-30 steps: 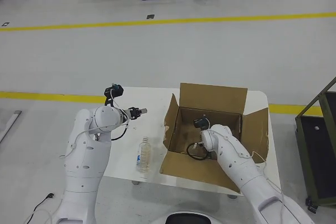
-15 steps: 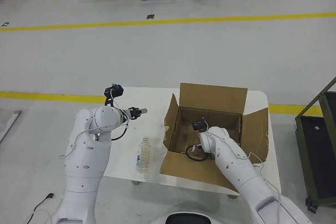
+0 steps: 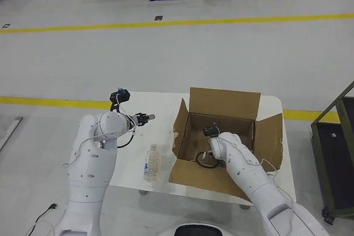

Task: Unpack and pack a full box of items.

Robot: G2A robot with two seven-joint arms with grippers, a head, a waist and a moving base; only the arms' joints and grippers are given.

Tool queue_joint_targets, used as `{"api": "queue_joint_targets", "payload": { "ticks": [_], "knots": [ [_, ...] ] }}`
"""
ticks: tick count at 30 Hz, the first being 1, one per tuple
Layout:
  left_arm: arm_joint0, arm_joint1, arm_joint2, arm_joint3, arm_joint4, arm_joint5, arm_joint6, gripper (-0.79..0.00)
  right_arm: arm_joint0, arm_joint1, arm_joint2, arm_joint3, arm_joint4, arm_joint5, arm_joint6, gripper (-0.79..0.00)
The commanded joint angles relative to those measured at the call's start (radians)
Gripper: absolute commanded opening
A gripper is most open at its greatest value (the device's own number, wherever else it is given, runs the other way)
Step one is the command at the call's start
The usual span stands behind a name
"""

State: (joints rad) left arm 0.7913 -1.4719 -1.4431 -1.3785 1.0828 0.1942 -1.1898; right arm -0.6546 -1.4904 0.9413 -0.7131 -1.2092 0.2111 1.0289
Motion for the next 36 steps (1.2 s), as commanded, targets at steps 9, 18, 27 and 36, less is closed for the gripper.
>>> {"api": "queue_joint_targets", "payload": {
  "ticks": [9,18,27,36],
  "knots": [
    [0.000,0.000,0.000,0.000,0.000,0.000,0.000,0.000,-0.033,0.028,0.071,-0.177,-0.013,-0.020,0.017,-0.785],
    [0.000,0.000,0.000,0.000,0.000,0.000,0.000,0.000,-0.232,0.096,0.253,-0.667,-0.069,-0.066,0.149,-0.785],
    [0.000,0.000,0.000,0.000,0.000,0.000,0.000,0.000,-0.411,0.131,0.416,-1.056,-0.046,-0.123,0.157,-0.785],
    [0.000,0.000,0.000,0.000,0.000,0.000,0.000,0.000,-0.411,0.131,0.416,-1.056,-0.046,-0.123,0.157,-0.785]
  ]
}}
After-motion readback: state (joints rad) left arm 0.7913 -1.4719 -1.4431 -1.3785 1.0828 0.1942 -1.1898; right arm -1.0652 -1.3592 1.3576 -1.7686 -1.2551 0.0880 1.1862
